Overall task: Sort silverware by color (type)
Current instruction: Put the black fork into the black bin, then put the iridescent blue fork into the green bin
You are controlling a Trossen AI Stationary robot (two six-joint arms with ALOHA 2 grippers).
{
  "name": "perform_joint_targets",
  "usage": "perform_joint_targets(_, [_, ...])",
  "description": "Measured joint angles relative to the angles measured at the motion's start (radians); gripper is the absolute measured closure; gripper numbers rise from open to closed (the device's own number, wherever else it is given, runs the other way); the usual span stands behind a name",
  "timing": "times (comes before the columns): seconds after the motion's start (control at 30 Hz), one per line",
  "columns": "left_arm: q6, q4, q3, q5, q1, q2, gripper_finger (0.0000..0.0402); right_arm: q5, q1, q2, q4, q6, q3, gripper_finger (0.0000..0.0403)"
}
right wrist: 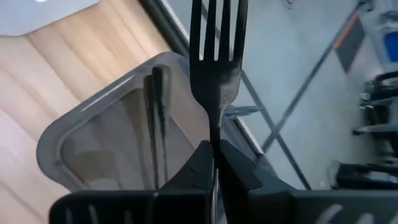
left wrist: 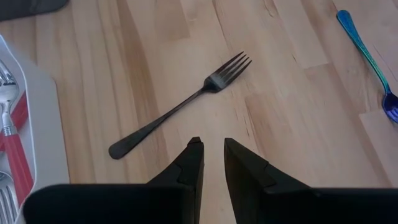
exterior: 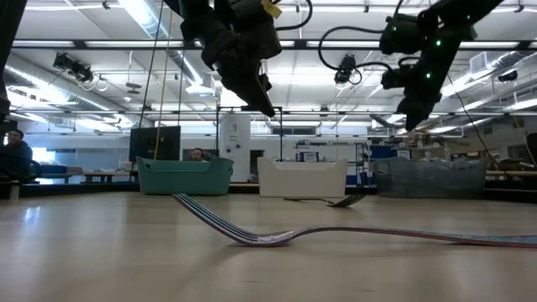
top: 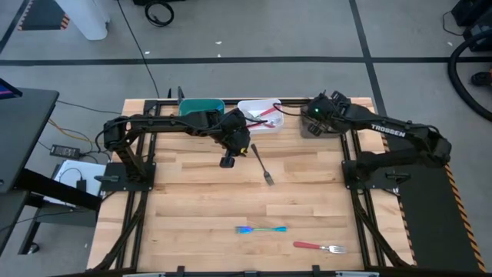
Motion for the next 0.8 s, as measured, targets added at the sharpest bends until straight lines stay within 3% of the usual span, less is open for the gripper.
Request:
perform_joint_targets(0.3, [0.001,-0.008,0.0,0.0,0.0,0.0,0.0338,-0.065,-0.127,0.0,0.269,-0.215,-0.186,0.0384])
perform_joint_targets(0.5, [0.002,-0.008,0.0,0.0,0.0,0.0,0.0338,-0.08,-0.169,0.0,0.305,-0.183,-0.242,0.0368])
perform_joint_targets(0.8, [0.001,-0.008,0.0,0.0,0.0,0.0,0.0338,-0.077,-0.145,0.0,0.307,-0.181,-0.246,0.0308])
